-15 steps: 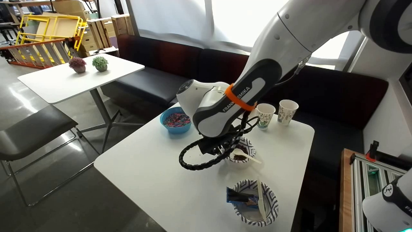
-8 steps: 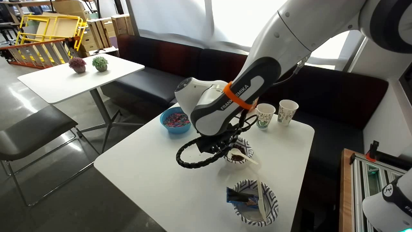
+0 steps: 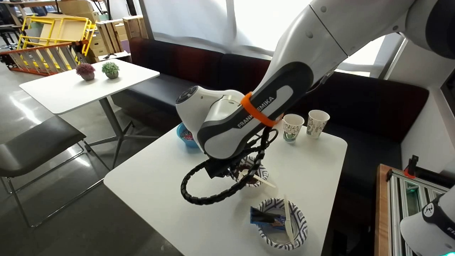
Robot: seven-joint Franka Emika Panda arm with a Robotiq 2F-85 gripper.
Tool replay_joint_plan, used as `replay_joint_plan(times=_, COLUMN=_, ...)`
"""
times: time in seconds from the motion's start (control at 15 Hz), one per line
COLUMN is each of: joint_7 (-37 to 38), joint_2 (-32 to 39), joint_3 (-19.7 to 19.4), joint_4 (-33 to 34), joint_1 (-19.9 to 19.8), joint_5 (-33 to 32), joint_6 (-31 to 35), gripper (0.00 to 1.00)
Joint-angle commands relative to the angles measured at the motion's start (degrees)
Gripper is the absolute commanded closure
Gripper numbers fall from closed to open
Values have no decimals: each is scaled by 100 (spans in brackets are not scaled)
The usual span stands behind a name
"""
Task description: Move the blue and white bowl to the left, then use the spoon to place some of its contents into the cup
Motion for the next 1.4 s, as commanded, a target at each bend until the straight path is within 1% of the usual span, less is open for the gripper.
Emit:
replay_joint_plan(times=0.0, joint_7=-218, joint_2=142, joint_3=2, joint_4=312, joint_1=232, joint_5=-144, joint_6=-181, gripper=99)
replay_joint_plan(times=0.13, joint_7=-304, joint_2=241, joint_3=-17, joint_4=491, joint_1=371, joint_5=-284, joint_6=-269, gripper=99)
replay_joint_plan(times=0.33, joint_7=-354, joint_2=463, joint_3=-79, joint_4=795, joint_1=614, joint_5=-669, joint_6=-438, gripper=99)
replay_joint_plan(times=0.67, joint_7=-559, joint_2=920, joint_3=-65, joint_4=1340, joint_1=918, joint_5=-1091, joint_6=-748, gripper=99)
replay_joint_plan(times=0.87, joint_7=-765, joint_2=1113, joint_3=-68, joint_4=1538, joint_1=1096, joint_5=-1314, joint_6=-714, gripper=99)
replay_joint_plan(times=0.93, joint_7=-815, joint_2=1150, joint_3=-69, joint_4=1599, joint_1=1146, joint_5=-1362, joint_6=-720, gripper=72)
replay_joint_plan(times=1.0, joint_7=-881, joint_2=1141, joint_3=-48, joint_4=1618, joint_1=1179, joint_5=-1378, joint_6=-707, gripper=70)
replay_joint_plan(times=1.07, joint_7=-927, joint_2=1134, joint_3=-43, joint_4=1646, joint_1=1215, joint_5=-1400, joint_6=-694, gripper=64)
replay_joint_plan(times=1.13, joint_7=-981, joint_2=1089, joint_3=-35, joint_4=1651, joint_1=1244, joint_5=-1402, joint_6=-688, gripper=56)
replay_joint_plan(times=1.2, joint_7=-1038, joint_2=998, joint_3=-10, joint_4=1619, joint_1=1250, joint_5=-1367, joint_6=-681, gripper=49)
replay_joint_plan(times=1.33, joint_7=-1214, joint_2=732, joint_3=117, joint_4=1531, joint_1=1176, joint_5=-1114, joint_6=-768, gripper=33)
